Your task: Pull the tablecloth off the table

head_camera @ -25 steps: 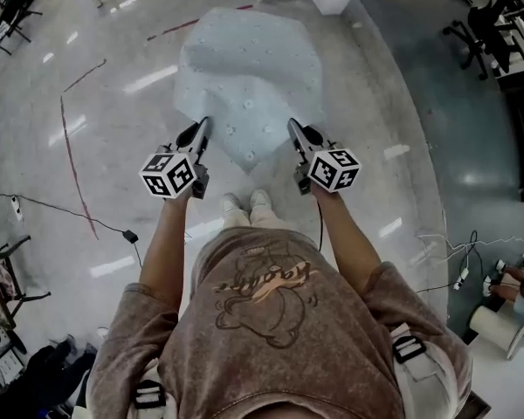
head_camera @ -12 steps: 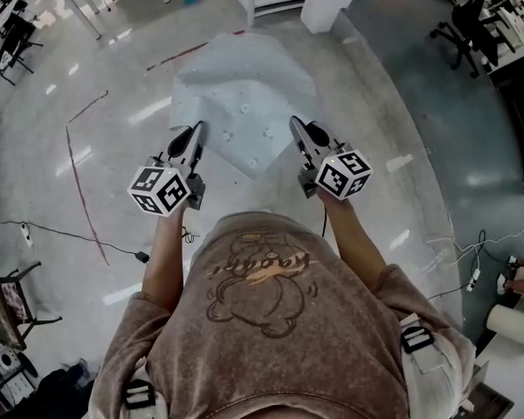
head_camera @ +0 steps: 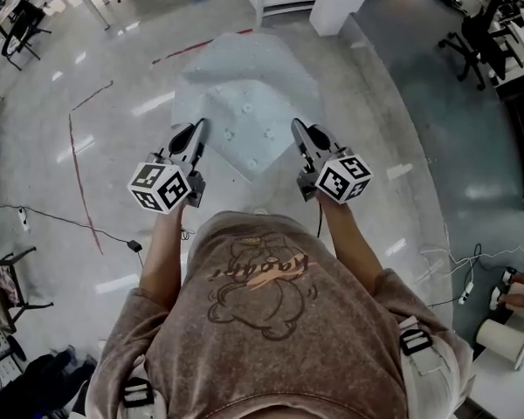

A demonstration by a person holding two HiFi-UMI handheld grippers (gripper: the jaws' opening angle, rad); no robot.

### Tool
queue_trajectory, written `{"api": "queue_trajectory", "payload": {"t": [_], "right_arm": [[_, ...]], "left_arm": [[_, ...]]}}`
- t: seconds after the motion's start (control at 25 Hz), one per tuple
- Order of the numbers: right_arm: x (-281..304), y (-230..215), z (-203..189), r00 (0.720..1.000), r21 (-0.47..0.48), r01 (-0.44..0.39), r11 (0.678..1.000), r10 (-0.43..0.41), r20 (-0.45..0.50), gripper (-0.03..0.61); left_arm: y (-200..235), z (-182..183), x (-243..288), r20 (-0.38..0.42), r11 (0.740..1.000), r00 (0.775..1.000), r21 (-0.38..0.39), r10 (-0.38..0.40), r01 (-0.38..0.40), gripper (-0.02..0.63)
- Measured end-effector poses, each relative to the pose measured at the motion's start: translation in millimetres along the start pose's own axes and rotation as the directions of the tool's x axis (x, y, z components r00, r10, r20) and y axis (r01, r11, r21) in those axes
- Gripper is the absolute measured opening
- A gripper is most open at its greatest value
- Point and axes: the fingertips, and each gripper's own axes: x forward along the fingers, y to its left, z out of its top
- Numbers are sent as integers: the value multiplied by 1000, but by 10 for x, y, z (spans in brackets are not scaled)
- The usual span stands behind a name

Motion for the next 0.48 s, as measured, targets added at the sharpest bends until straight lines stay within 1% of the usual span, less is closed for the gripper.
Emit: {"api": "queue_trajectory", "payload": {"t": [0.16,0.32,0.48], "right_arm": [[-139,-63,-88,1000,18,-11,1000,12,-21,8],[-264,-109,-155,1000,32,-16,999,17,-26,8],[-307,-51,-225,1000,49,2,999,-1,-22,8]], "left_arm": [[-119,-111,-21,-1,1000,1000,-9,30,-30,20],[-225,-175,-55,9,999,999,-6,39,-39,20],[-252,-176,-147,7,999,999,0,46,-46,20]]}}
